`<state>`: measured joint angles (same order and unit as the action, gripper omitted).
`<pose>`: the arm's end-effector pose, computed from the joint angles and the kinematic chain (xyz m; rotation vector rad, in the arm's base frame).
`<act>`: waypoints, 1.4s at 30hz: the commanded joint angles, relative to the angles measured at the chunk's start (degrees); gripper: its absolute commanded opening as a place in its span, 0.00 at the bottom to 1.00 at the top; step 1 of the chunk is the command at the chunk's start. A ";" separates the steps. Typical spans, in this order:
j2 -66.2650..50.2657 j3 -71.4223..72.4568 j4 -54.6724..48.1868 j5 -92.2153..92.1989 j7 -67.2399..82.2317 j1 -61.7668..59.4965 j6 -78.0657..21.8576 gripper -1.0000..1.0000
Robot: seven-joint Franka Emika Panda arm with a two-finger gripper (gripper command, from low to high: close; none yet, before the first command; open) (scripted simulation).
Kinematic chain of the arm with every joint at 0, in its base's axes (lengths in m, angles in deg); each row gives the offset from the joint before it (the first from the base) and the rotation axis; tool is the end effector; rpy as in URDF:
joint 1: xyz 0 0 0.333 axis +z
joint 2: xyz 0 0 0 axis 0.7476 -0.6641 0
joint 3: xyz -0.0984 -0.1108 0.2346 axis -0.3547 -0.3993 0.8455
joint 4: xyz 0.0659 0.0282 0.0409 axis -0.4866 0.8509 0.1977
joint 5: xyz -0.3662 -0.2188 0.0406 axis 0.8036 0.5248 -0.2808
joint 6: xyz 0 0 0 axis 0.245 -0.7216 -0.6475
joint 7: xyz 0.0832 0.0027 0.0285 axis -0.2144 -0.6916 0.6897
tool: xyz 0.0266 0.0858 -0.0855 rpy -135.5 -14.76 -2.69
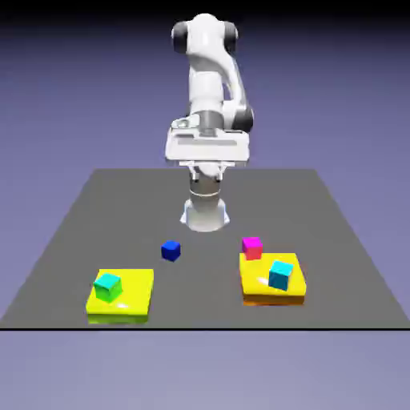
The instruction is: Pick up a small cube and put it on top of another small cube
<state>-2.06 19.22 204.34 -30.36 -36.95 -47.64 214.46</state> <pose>0.4496 -0.0115 0.3611 -2.5244 1.0370 -0.9205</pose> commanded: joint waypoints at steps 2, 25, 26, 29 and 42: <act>-4.04 -4.16 0.65 0.29 -0.81 0.10 -4.57 0.50; -42.62 -14.43 4.57 -14.44 6.10 -6.88 -15.27 0.00; -40.55 -16.09 4.53 -12.33 4.63 -5.90 -17.17 0.00; -34.32 -21.09 4.41 -5.97 0.20 -2.97 -22.90 0.00; -33.08 -19.51 -12.35 -8.66 -24.62 -9.32 -35.99 0.00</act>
<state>-35.14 -0.24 191.99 -39.18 -61.45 -57.07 178.49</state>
